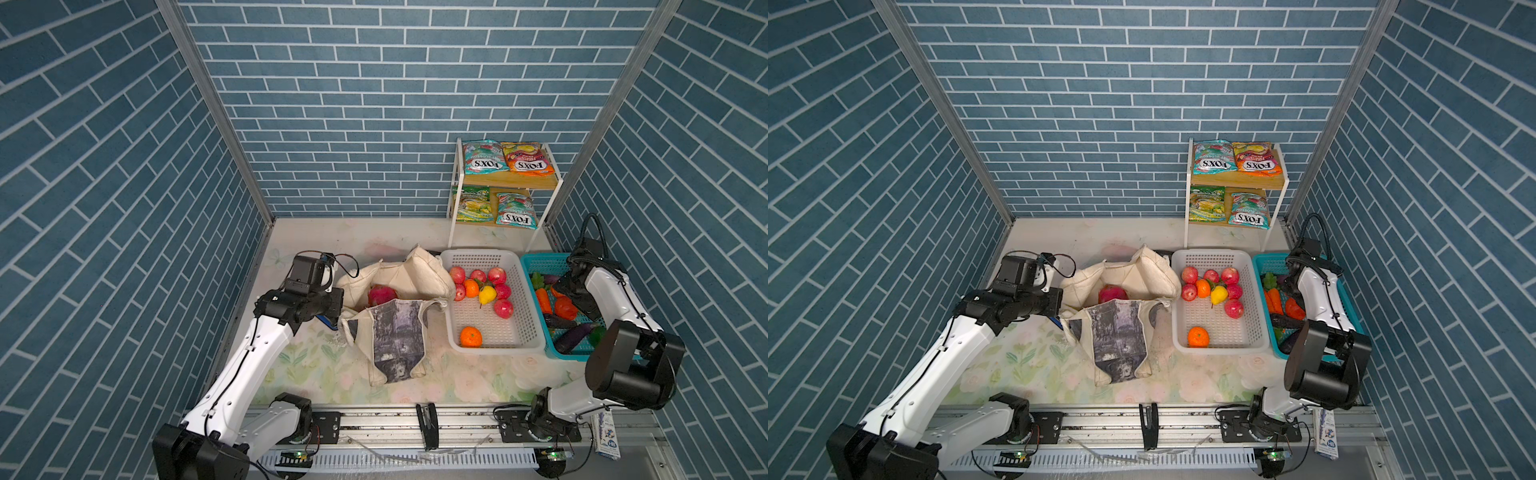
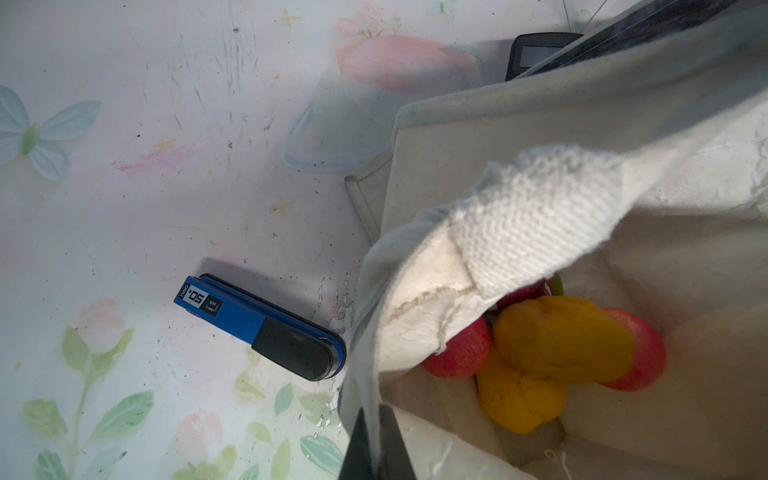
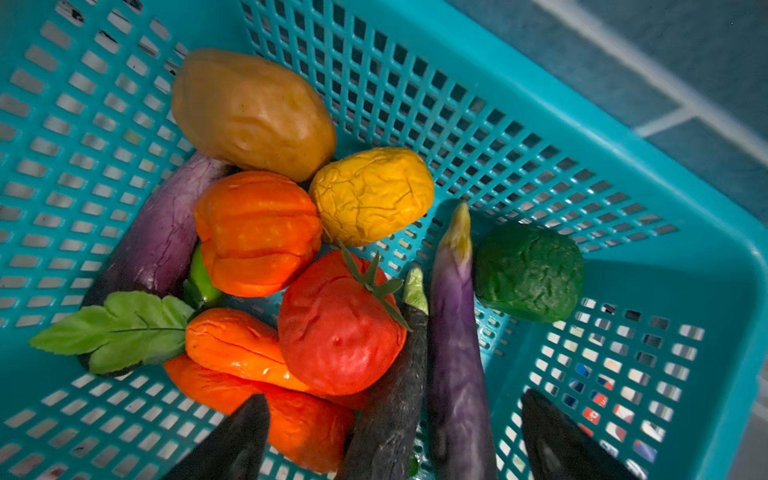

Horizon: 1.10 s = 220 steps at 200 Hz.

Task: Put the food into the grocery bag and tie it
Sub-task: 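Lower the right gripper toward the vegetables in the teal basket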

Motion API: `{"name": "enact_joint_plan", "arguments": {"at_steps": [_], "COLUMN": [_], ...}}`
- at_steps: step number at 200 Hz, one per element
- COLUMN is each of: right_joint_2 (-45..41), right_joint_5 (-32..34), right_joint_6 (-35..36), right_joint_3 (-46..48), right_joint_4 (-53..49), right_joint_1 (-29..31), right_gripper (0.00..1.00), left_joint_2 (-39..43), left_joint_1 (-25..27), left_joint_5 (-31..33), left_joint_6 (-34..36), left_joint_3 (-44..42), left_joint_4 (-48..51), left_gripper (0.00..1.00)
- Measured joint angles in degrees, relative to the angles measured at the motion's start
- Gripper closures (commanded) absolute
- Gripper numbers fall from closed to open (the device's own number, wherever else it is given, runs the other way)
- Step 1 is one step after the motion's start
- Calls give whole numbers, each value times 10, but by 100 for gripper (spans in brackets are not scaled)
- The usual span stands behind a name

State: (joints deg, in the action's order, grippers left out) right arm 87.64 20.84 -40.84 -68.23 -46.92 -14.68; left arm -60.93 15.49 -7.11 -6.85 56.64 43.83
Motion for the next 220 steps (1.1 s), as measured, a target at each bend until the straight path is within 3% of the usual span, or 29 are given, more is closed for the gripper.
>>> {"name": "enact_joint_plan", "arguments": {"at_steps": [131,220], "right_joint_2": [65,94], "right_joint_5": [-57,-59], "right_joint_6": [-27,-32], "right_joint_3": [0,1], "right_joint_4": [45,57], "right_joint_1": [-15,-18], "right_gripper": [4,2], "left_joint_2": [-3,-6], "left_joint_1": [0,0], "left_joint_5": [0,0], "left_joint_6": [0,0], "left_joint_3": [0,0], "left_joint_4": [0,0], "left_gripper": [95,95]}}
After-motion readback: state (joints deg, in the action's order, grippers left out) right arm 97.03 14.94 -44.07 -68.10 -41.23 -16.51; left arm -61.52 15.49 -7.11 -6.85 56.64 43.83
